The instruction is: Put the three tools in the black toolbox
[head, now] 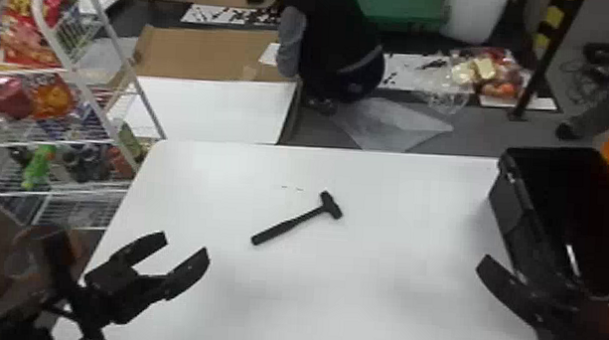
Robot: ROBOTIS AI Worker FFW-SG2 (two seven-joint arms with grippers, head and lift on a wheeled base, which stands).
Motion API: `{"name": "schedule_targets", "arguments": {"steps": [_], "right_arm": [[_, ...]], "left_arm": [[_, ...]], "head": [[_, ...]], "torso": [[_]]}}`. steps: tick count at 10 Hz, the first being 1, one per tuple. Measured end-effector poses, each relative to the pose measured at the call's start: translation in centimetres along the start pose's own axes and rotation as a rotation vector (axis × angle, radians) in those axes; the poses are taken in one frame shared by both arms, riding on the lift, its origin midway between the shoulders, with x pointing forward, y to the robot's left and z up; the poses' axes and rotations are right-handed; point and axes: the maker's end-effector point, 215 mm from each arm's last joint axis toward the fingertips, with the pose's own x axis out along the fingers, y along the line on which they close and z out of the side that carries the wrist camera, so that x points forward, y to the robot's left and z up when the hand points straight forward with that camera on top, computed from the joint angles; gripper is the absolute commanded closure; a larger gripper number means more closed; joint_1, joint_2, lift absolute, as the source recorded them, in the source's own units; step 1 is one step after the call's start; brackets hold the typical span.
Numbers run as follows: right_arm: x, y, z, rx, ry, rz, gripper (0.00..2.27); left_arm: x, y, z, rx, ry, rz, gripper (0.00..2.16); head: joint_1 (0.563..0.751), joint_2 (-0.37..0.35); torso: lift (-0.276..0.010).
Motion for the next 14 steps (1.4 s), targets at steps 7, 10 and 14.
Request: {"name": "schedule_targets", "arguments": {"steps": [7, 10, 14], "right_arm": [[-0.7, 4.1, -1.9, 0.033, 0.064, 0.079, 0.06], [-1.2, 4.7, -1.4, 0.037, 0.066, 0.093, 0.06], [-2.0, 4.2, -0.8, 0.036, 0.065, 0.096, 0.06]], "left_arm": [[9.1, -0.1, -2.8, 0.053, 0.173, 0.016, 0.04], [13.0, -2.5, -2.9, 0.083, 0.261, -0.009, 0.04], [15.6, -1.5, -1.2, 0.084, 0.319, 0.016, 0.04]], "head": [[0.695, 0.153], [0.695, 0.091], [0.695, 0.07]], "torso": [[-0.055], [-0.055], [-0.055]]}}
